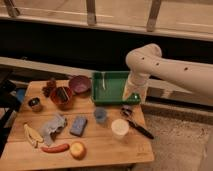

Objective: Place brush in tray

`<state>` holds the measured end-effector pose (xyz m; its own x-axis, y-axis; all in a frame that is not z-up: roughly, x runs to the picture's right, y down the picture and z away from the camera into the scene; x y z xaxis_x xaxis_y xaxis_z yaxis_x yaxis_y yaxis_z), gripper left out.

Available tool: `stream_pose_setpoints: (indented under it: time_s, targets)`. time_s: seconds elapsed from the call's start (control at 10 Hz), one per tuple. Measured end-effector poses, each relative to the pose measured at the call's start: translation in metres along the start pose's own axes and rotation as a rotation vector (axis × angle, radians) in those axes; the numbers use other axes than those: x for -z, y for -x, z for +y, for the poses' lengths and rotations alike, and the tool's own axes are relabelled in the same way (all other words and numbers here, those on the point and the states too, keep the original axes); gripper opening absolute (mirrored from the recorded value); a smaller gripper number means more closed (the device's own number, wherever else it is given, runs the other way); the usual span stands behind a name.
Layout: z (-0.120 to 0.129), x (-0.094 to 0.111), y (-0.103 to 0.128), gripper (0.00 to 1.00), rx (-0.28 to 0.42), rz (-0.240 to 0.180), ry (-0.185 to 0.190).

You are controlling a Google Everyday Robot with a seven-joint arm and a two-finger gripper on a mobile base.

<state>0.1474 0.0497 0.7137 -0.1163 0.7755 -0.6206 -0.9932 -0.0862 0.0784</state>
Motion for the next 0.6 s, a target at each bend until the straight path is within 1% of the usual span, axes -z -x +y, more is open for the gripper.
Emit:
stream_pose_setpoints:
  time_s: [0.1,0.2,0.5,0.6]
  targets:
    - [0.0027,-0.0015,0.0012,0.63,0.039,0.014,-0.016]
    - [0.0043,-0.0022,0.0011,0.63,0.053,0.021,-0.02]
    - [0.0024,-0.002,0.0001,0.63,0.049,0.022,-0.02]
    - [0.0034,-0.0034,0.0017,0.63,0.034,0.011,-0.018]
